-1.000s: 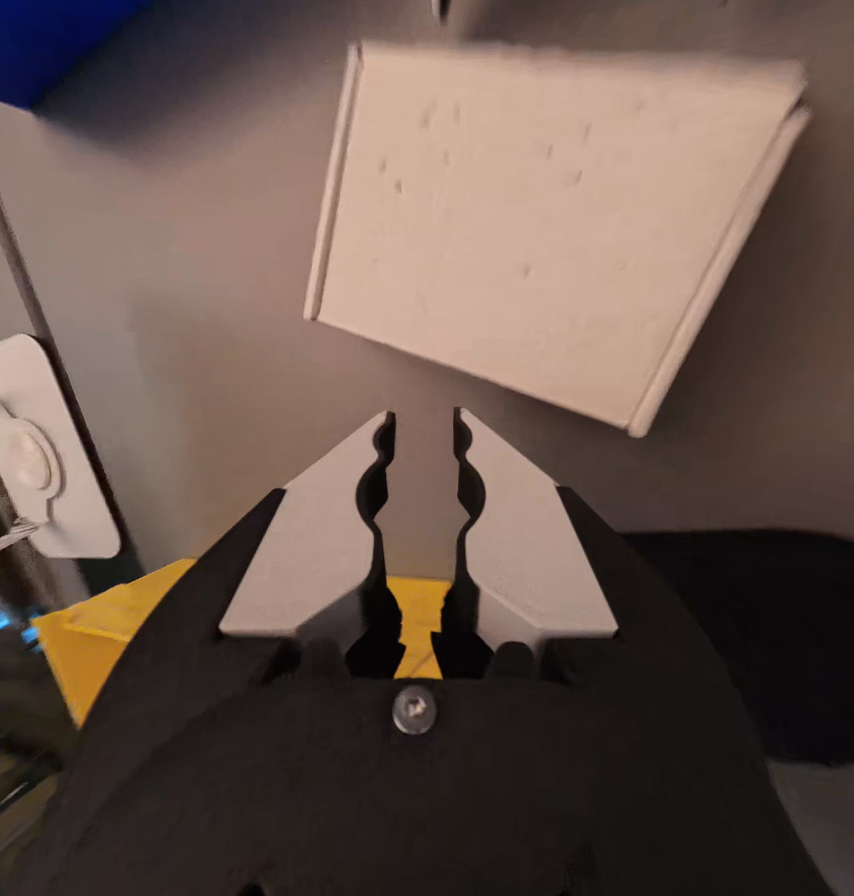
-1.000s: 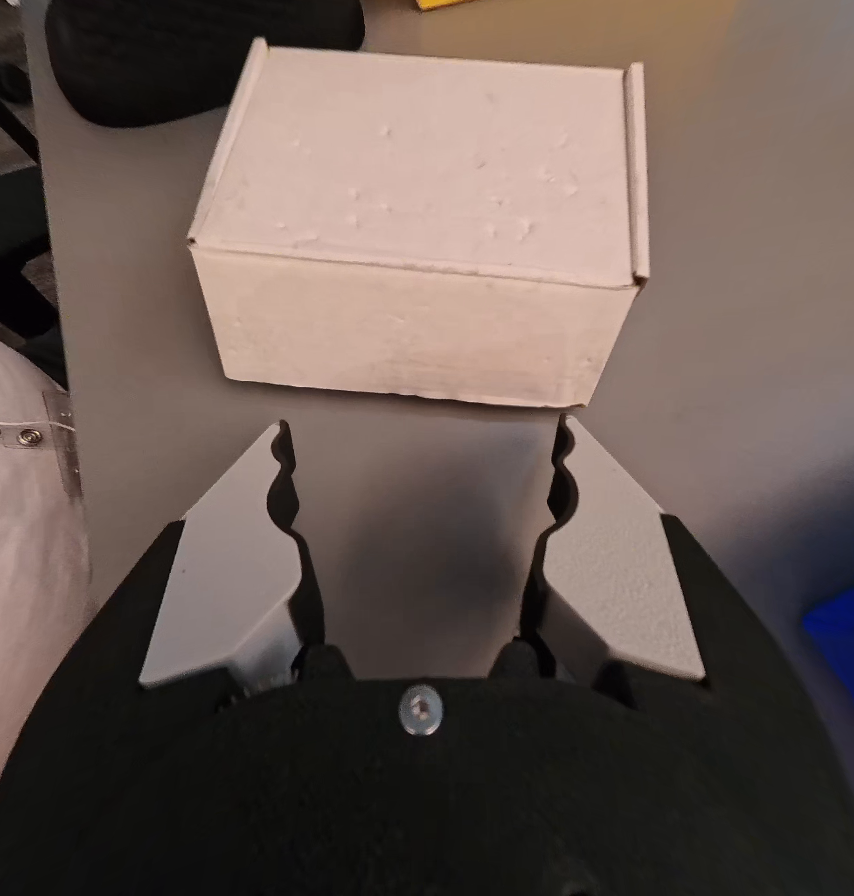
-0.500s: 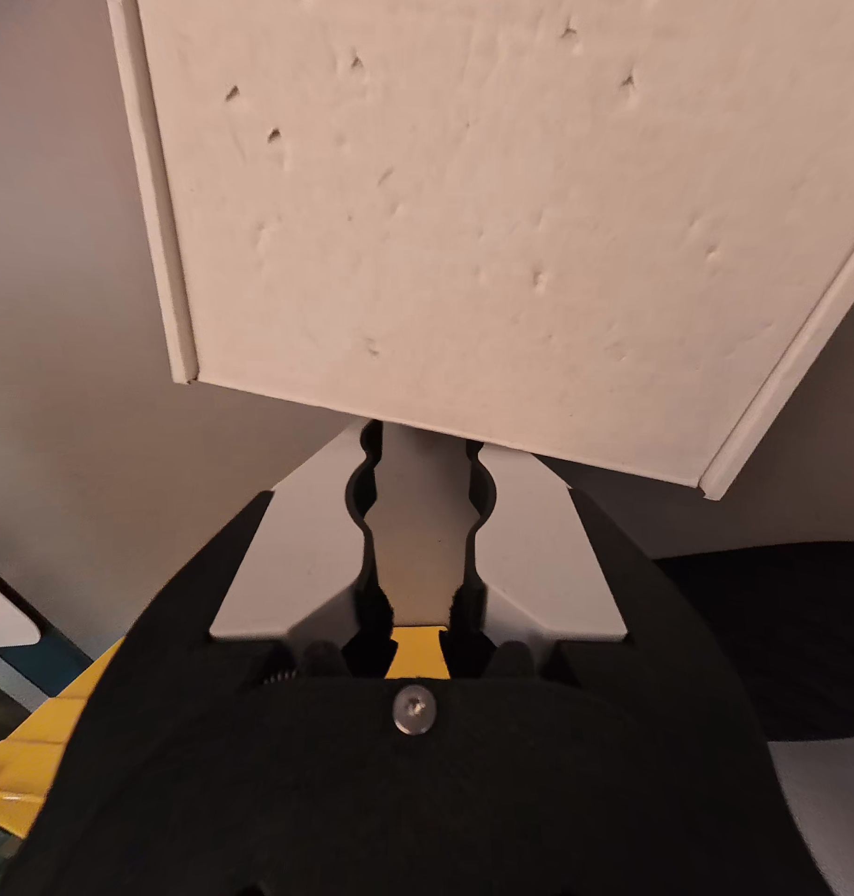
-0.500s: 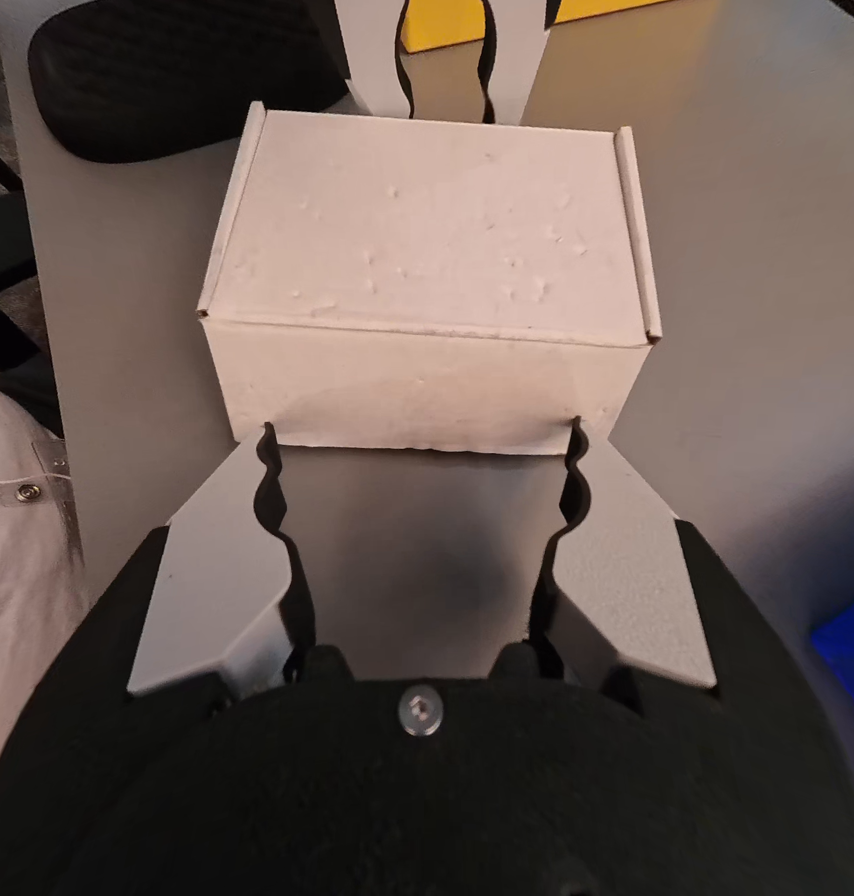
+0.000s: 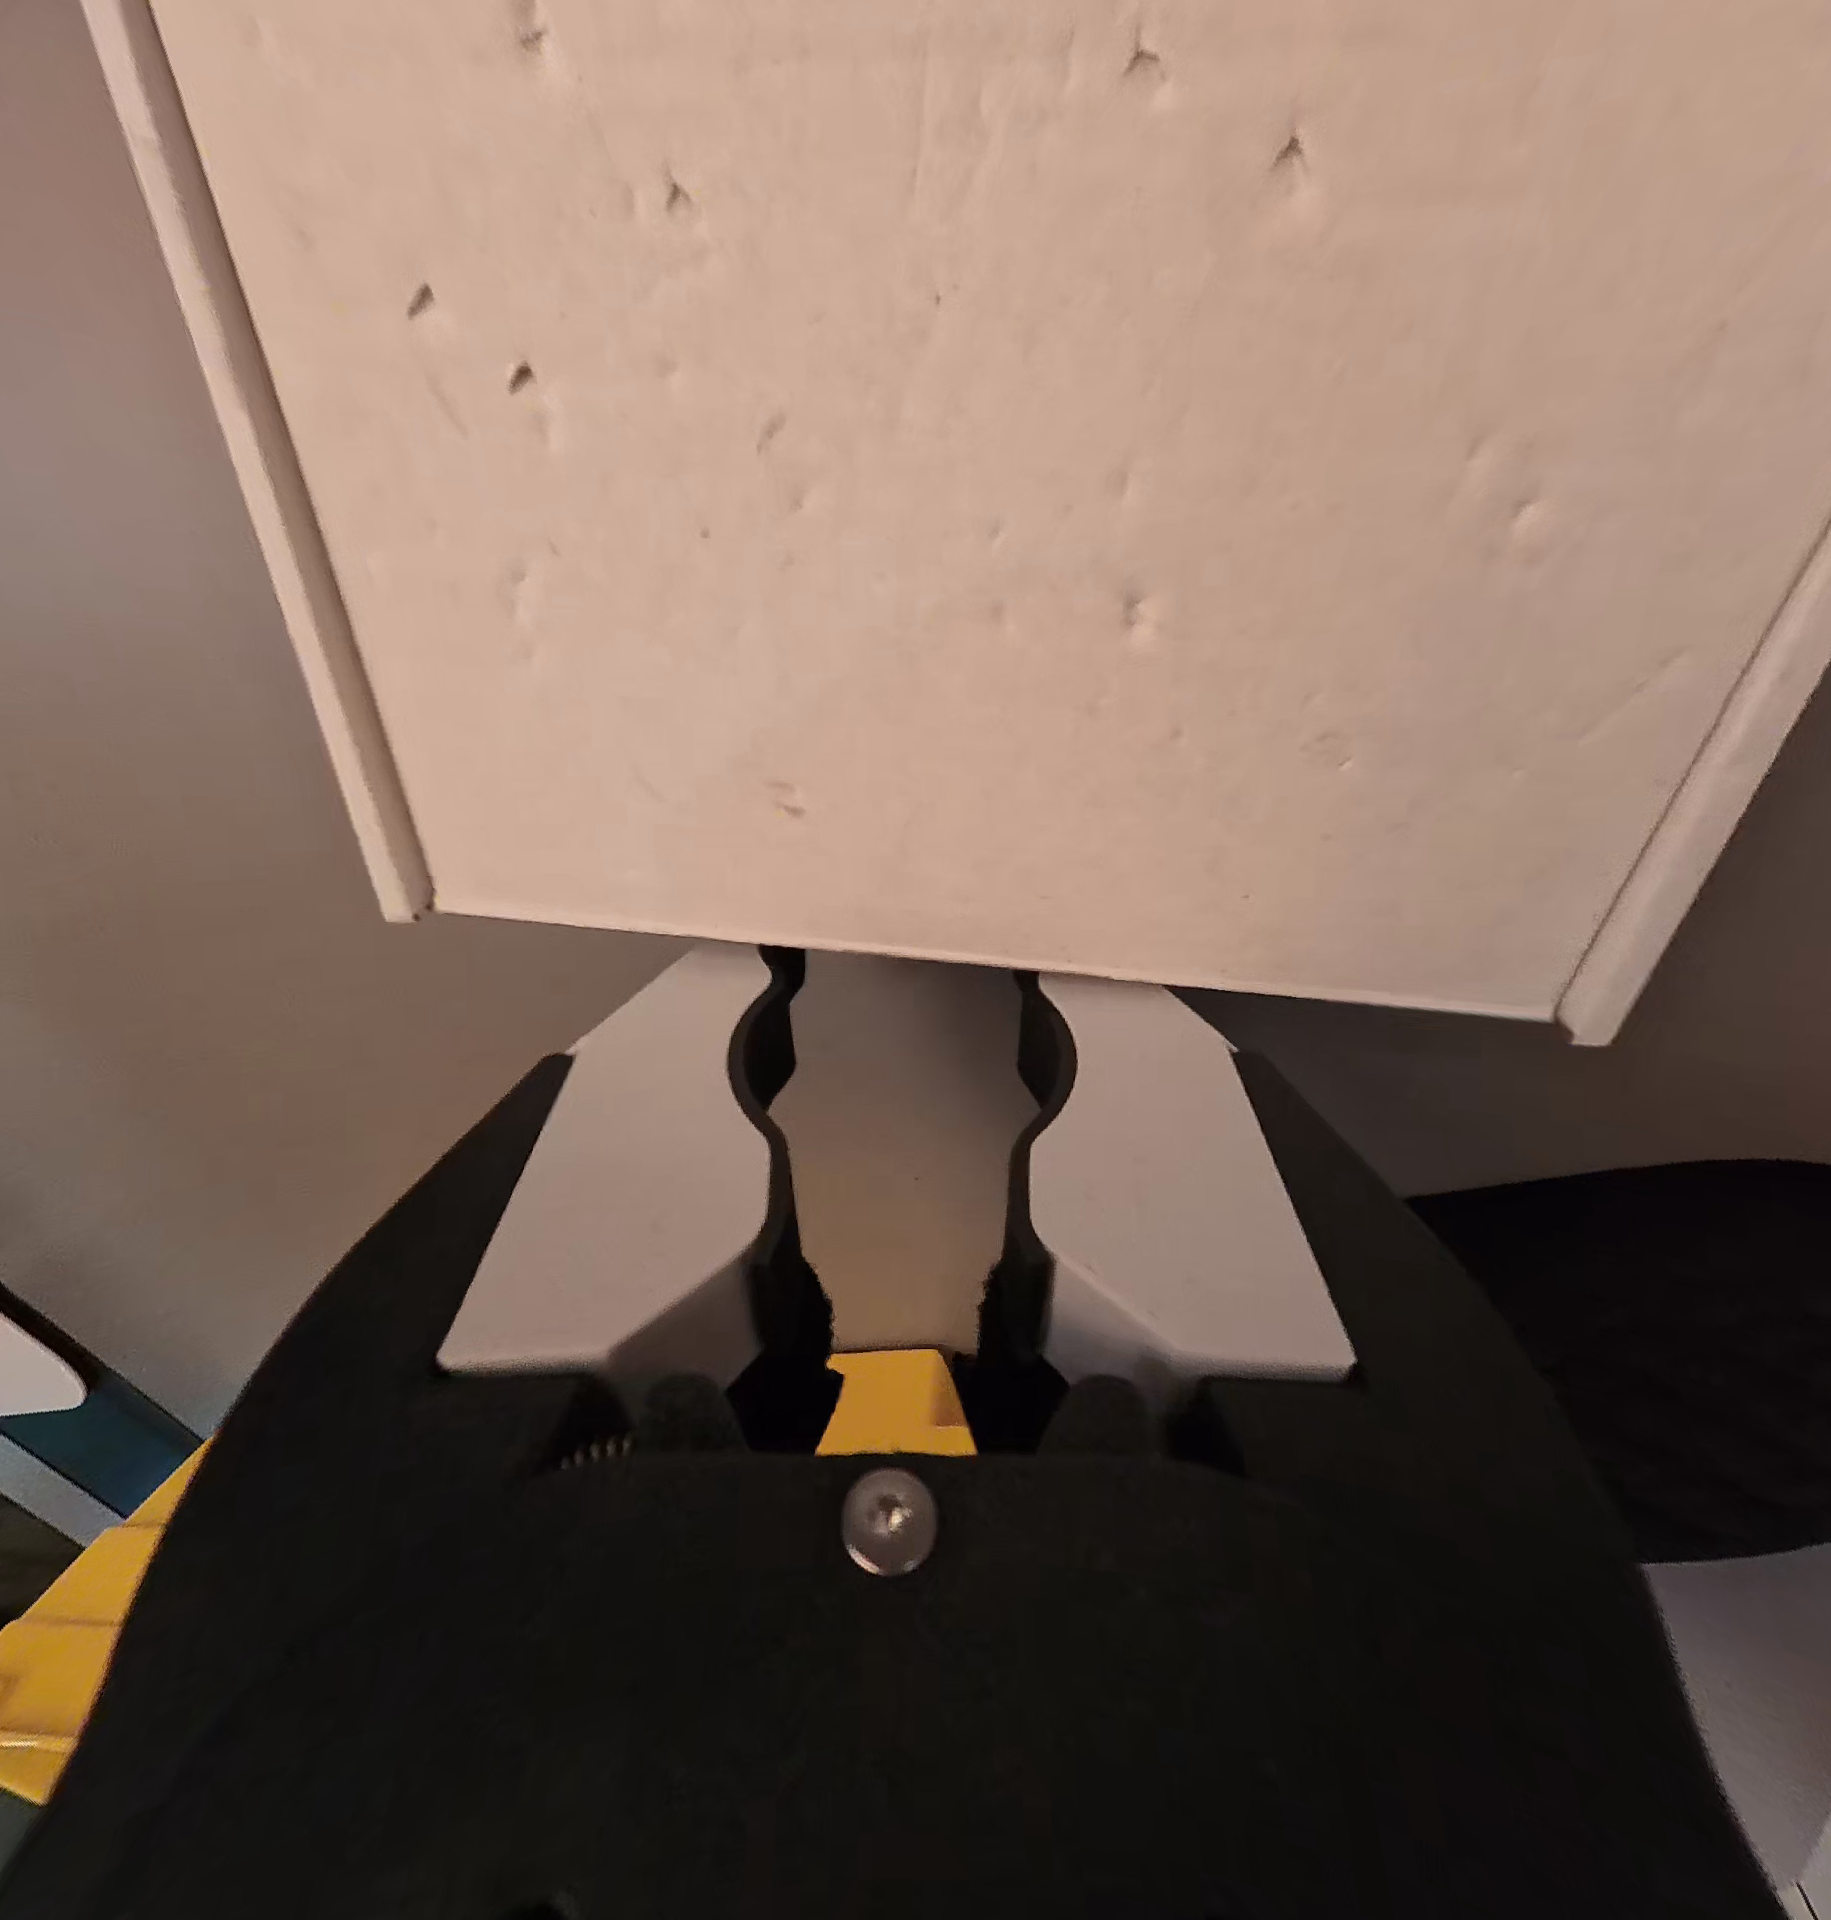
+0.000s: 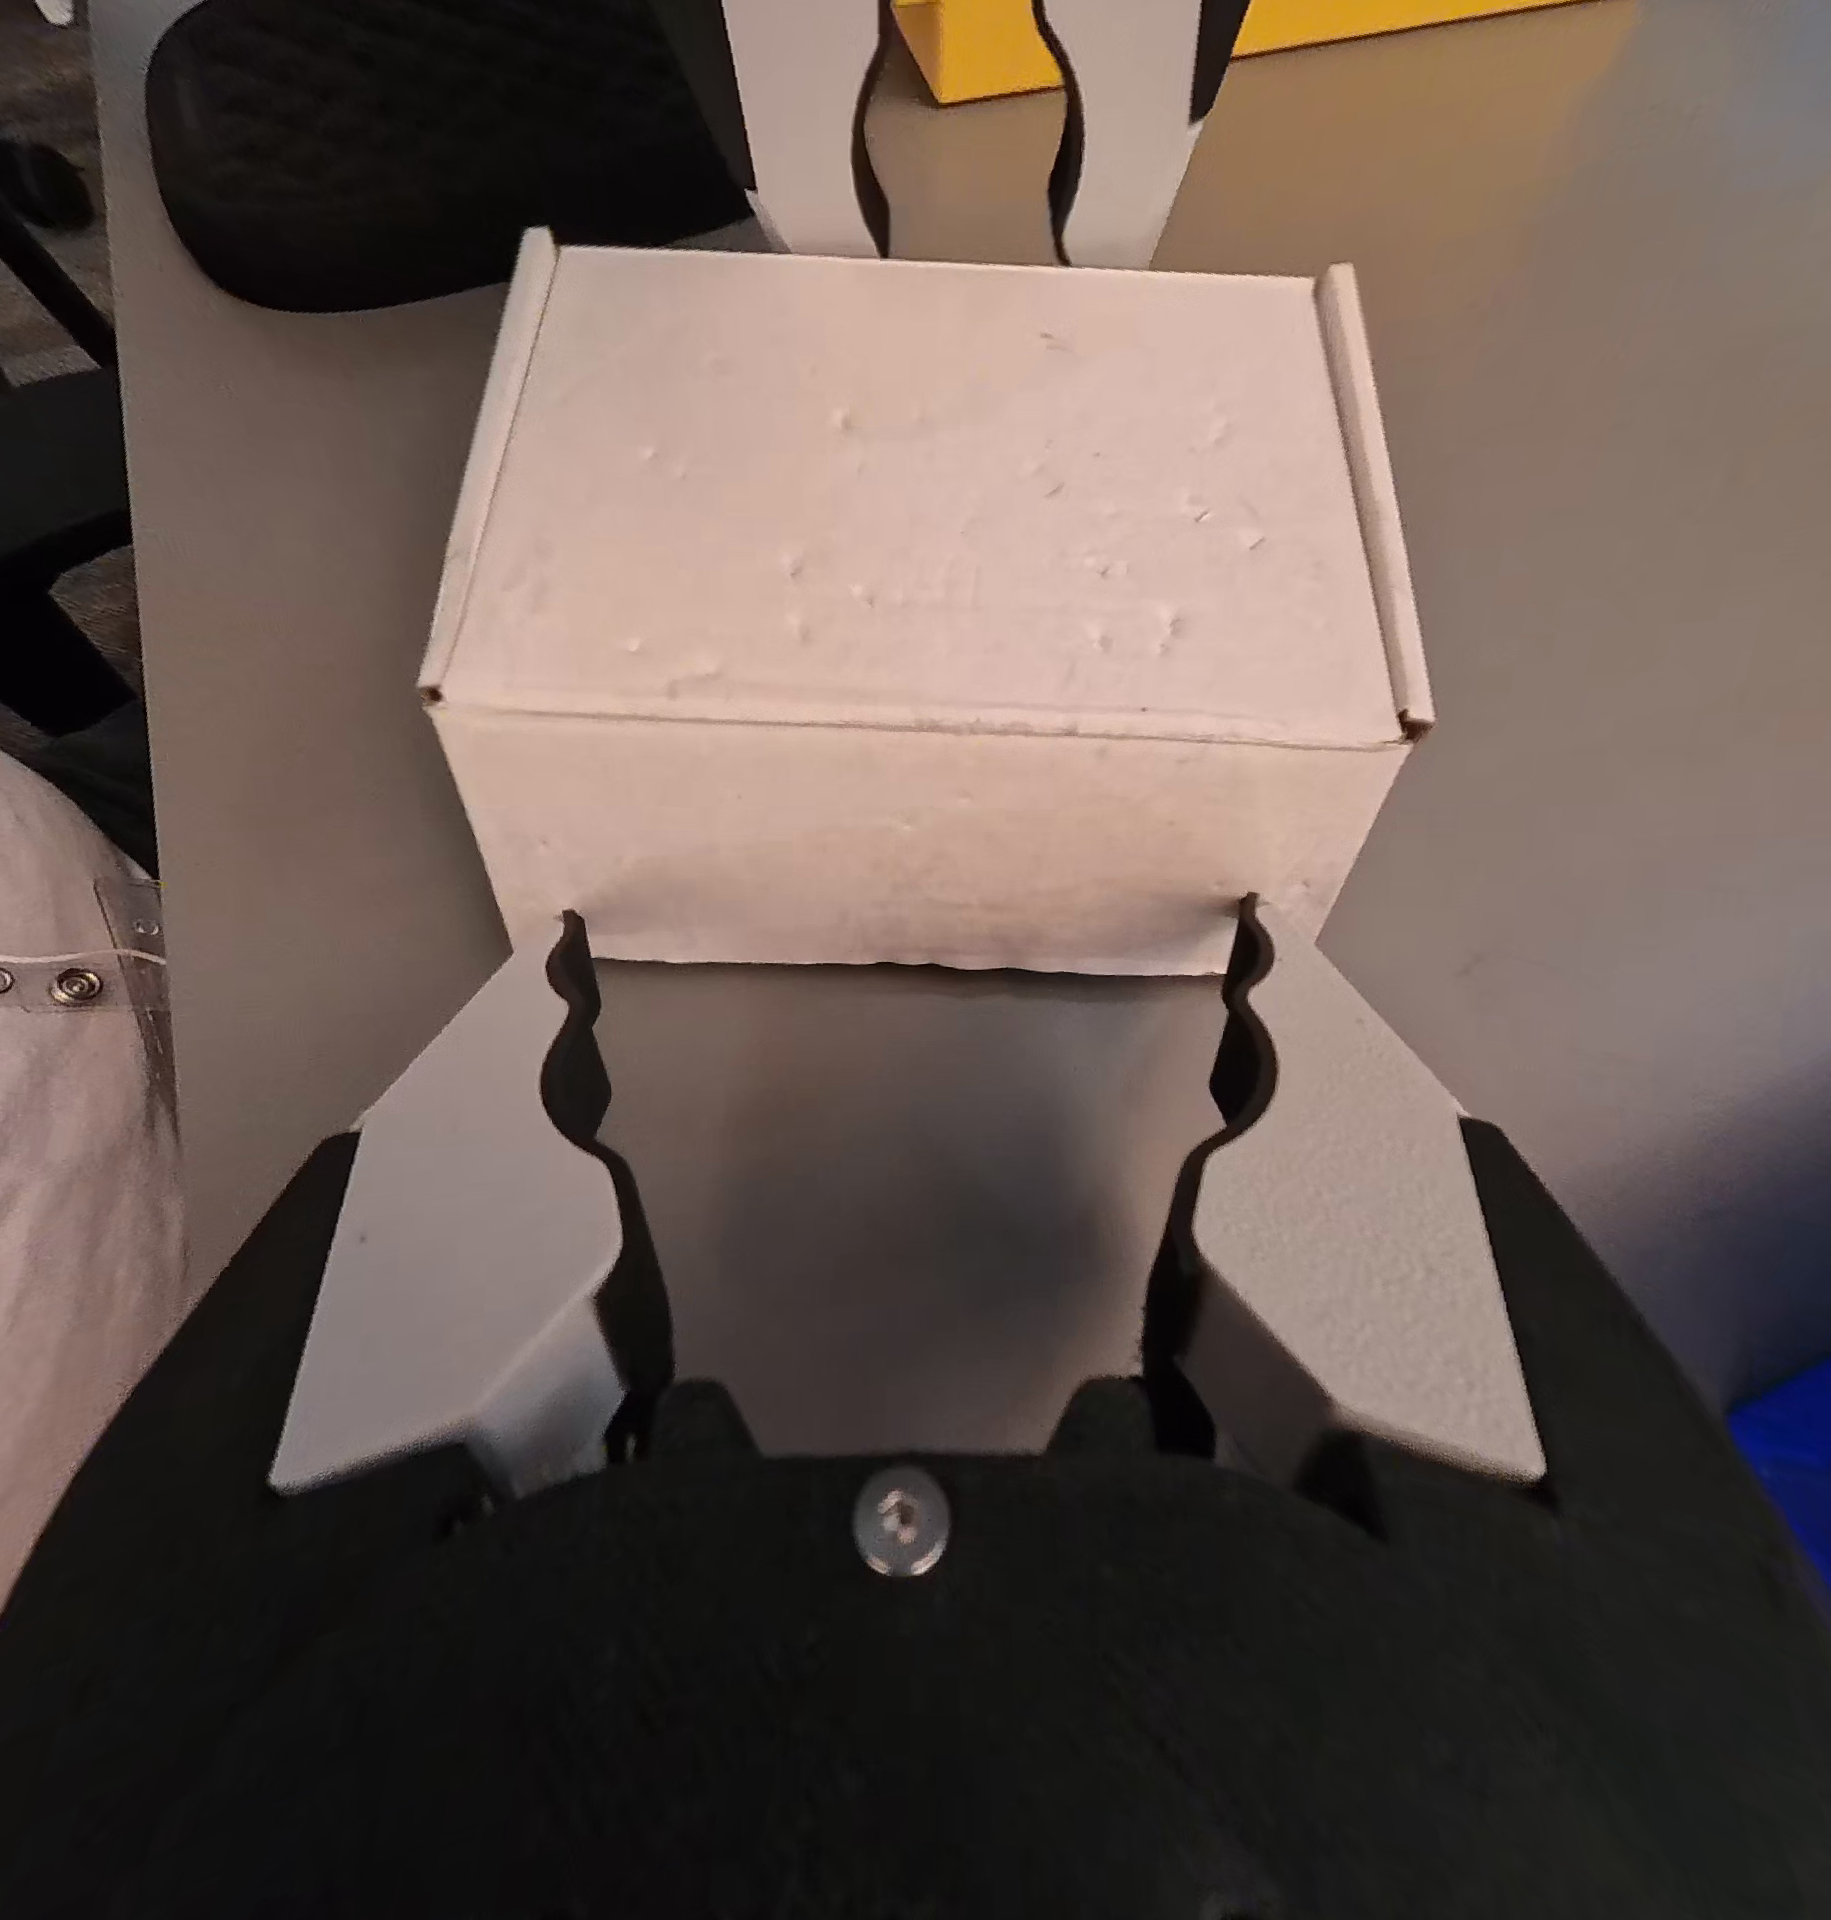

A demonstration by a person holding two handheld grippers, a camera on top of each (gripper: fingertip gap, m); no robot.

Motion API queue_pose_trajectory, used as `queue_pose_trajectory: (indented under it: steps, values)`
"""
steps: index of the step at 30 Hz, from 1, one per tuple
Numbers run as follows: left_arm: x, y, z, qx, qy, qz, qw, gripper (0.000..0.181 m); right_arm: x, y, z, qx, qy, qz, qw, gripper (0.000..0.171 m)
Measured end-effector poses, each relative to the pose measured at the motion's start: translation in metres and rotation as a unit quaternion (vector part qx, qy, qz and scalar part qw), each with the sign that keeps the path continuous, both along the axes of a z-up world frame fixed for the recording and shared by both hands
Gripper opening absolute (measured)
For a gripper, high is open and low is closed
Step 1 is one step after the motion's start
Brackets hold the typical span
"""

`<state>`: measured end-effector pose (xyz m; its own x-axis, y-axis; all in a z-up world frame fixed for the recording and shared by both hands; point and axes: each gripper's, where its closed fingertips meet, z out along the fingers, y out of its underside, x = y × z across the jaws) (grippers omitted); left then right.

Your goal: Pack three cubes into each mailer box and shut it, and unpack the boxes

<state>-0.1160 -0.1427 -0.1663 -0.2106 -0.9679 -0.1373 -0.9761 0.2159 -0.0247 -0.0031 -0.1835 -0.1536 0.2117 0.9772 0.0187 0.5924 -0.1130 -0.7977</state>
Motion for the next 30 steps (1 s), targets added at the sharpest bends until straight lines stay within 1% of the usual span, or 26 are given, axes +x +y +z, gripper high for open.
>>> queue_pose_trajectory:
  steps: [4,9,11,12,13,14,15,16,20,24,30]
  values:
    - [0.001,0.001,0.000,0.007,-0.001,0.000,1.000,0.043,-0.002,0.001,-0.001,0.002,0.008,0.012,1.000,0.120]
    - [0.001,0.001,0.000,0.010,0.002,-0.001,1.000,0.043,-0.003,0.002,-0.002,0.005,-0.001,0.018,1.000,0.120]
    - [0.002,0.000,0.000,0.006,-0.006,0.002,1.000,0.044,0.000,0.002,-0.003,-0.003,-0.023,0.016,1.000,0.122]
    - [0.003,-0.001,-0.001,0.002,-0.011,0.006,1.000,0.045,0.003,0.002,-0.007,-0.013,-0.047,0.015,0.999,0.134]
    - [0.006,-0.003,-0.001,-0.003,-0.015,0.008,1.000,0.043,0.009,0.003,-0.013,-0.023,-0.079,0.012,0.997,0.136]
    - [0.008,-0.004,-0.001,-0.003,-0.017,0.007,1.000,0.044,0.014,0.005,-0.018,-0.026,-0.110,0.009,0.994,0.136]
    - [0.009,-0.004,-0.001,0.000,-0.016,0.005,1.000,0.045,0.017,0.007,-0.021,-0.025,-0.129,0.008,0.991,0.136]
    - [0.009,-0.003,-0.001,0.003,-0.014,0.005,1.000,0.047,0.015,0.007,-0.020,-0.027,-0.131,0.015,0.991,0.136]
    - [0.010,-0.003,-0.001,0.004,-0.011,0.004,1.000,0.047,0.015,0.007,-0.020,-0.026,-0.172,0.023,0.985,0.131]
    - [0.012,-0.004,-0.001,-0.001,-0.017,0.005,1.000,0.047,0.016,0.006,-0.021,-0.033,-0.222,0.025,0.974,0.131]
    - [0.013,-0.004,-0.001,-0.006,-0.031,0.010,0.999,0.046,0.011,0.006,-0.023,-0.037,-0.247,0.022,0.968,0.131]
